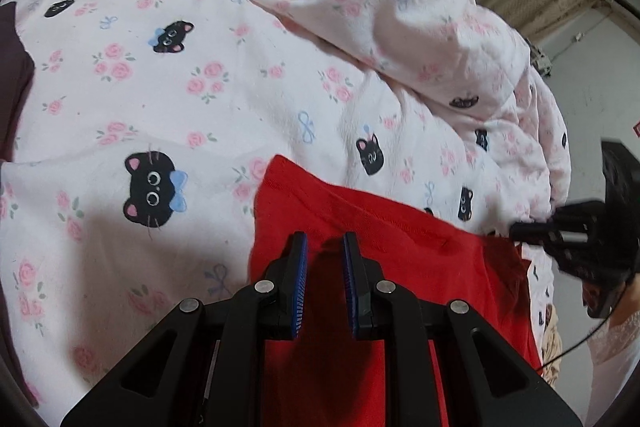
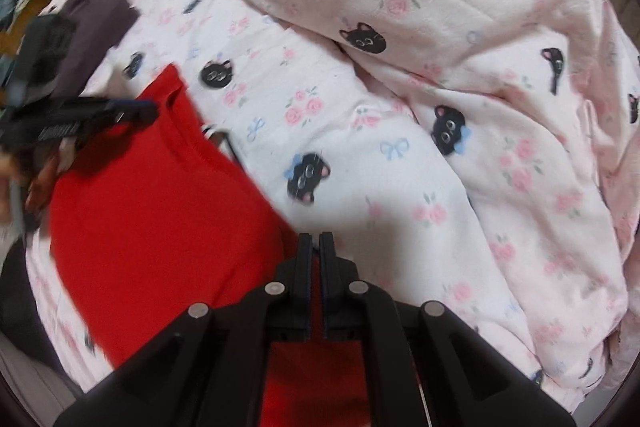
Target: Fold clothes
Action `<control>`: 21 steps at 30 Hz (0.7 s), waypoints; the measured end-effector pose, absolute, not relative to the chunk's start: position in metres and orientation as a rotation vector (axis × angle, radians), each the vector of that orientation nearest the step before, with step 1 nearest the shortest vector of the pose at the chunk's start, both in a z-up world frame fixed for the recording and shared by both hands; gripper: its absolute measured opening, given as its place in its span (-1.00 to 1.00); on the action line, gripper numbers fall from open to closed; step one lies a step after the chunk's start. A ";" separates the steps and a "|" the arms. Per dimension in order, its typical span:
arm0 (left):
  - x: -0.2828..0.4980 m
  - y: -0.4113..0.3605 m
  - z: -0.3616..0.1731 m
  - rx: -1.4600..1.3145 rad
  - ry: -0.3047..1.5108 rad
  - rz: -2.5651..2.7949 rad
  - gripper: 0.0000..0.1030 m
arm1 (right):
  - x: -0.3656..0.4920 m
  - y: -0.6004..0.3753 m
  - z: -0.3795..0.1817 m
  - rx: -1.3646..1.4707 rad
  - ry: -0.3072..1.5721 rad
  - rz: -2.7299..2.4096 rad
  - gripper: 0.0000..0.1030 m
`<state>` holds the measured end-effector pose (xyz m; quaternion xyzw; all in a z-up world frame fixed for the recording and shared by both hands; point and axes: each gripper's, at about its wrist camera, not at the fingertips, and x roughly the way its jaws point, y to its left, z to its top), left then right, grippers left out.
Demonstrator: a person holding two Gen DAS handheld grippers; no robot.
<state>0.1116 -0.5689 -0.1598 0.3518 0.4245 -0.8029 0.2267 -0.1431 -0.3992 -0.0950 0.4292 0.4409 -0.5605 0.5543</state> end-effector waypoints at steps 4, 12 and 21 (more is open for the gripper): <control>0.114 -0.570 -0.159 0.947 1.176 -2.205 -0.72 | -0.136 -0.377 -0.093 1.015 1.082 -1.259 -0.91; 0.119 -0.573 -0.158 0.904 1.189 -2.189 -0.72 | -0.129 -0.351 -0.101 1.017 1.114 -1.193 -0.78; 0.124 -0.577 -0.157 0.882 1.220 -2.180 -0.72 | -0.118 -0.348 -0.098 0.964 1.159 -1.173 -0.27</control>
